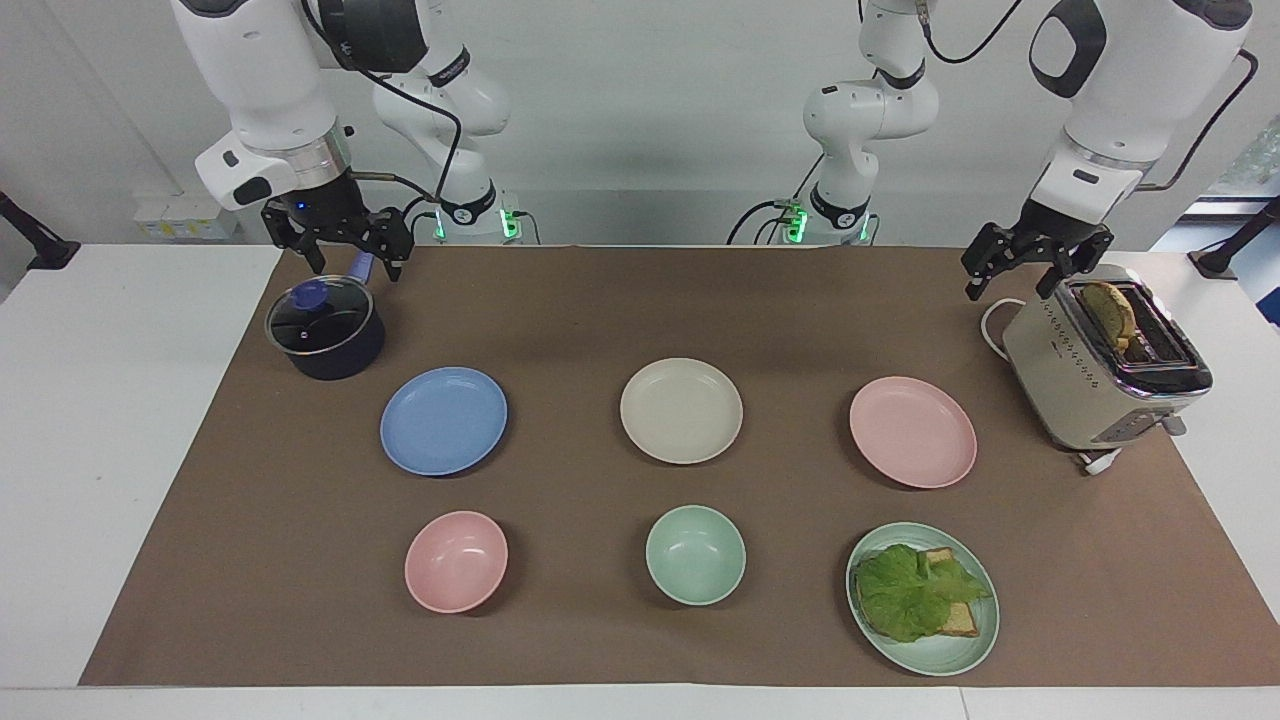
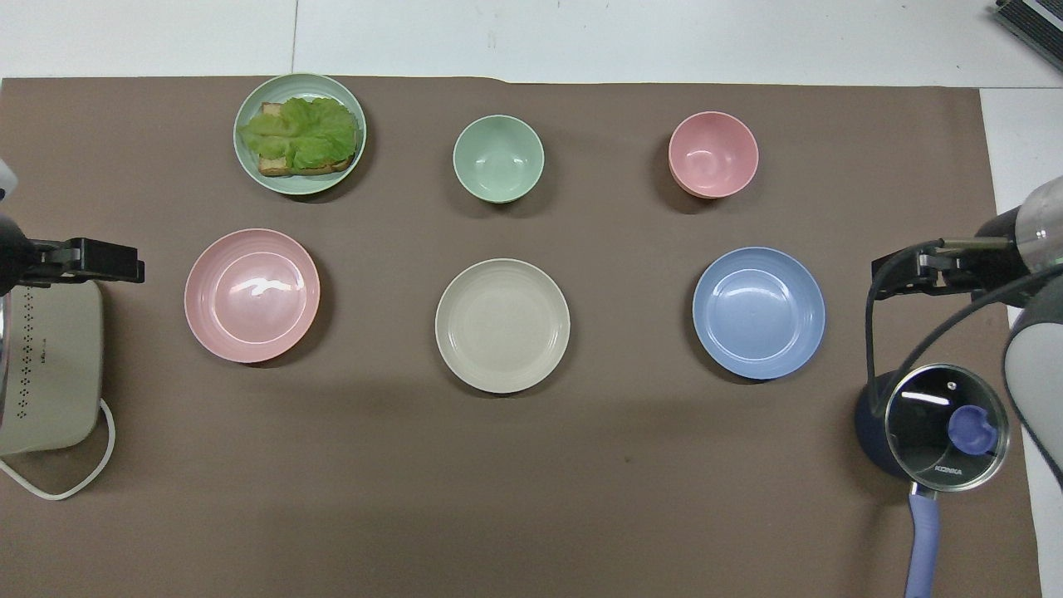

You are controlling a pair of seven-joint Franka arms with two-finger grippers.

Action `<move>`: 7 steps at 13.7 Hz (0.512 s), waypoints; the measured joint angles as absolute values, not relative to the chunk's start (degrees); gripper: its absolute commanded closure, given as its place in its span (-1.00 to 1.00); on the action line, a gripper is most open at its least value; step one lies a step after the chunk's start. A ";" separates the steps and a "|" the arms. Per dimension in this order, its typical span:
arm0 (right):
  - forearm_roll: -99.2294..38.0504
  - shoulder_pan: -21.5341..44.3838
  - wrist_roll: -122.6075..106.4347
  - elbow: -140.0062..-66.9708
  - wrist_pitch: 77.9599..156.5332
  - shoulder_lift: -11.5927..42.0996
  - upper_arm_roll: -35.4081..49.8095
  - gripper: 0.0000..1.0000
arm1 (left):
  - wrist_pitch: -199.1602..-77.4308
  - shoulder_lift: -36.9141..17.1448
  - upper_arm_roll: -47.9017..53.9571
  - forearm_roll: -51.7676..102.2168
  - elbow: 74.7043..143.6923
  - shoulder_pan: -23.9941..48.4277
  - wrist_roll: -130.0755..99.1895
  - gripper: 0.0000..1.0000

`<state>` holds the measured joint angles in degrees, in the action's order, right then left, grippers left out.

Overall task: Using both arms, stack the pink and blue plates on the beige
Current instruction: 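Move the left gripper toward the rim of the pink plate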

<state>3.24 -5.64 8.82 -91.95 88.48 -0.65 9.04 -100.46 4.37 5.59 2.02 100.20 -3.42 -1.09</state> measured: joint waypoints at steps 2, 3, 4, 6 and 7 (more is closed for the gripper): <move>3.24 -5.64 8.82 -91.95 88.45 -0.65 9.04 -1.00 | -100.50 3.83 5.67 2.02 100.20 -3.42 -0.52 -1.00; 3.24 -5.64 8.82 -91.95 88.44 -0.65 9.04 -1.00 | -100.49 3.79 5.70 2.02 100.19 -3.42 -0.34 -1.00; 3.24 -5.64 8.82 -91.95 88.44 -0.65 9.04 -1.00 | -100.48 3.80 5.69 2.02 100.19 -3.42 -0.28 -1.00; 3.24 -5.64 8.82 -91.95 88.44 -0.65 9.04 -1.00 | -100.41 3.80 5.68 2.02 100.31 -3.43 -0.27 -1.00; 3.24 -5.64 8.82 -91.95 88.44 -0.65 9.04 -1.00 | -100.39 3.78 5.64 2.02 100.95 -3.47 -0.26 -1.00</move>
<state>3.24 -5.64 8.82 -91.95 88.44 -0.65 9.04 -100.39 3.78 5.64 2.02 100.95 -3.47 -0.26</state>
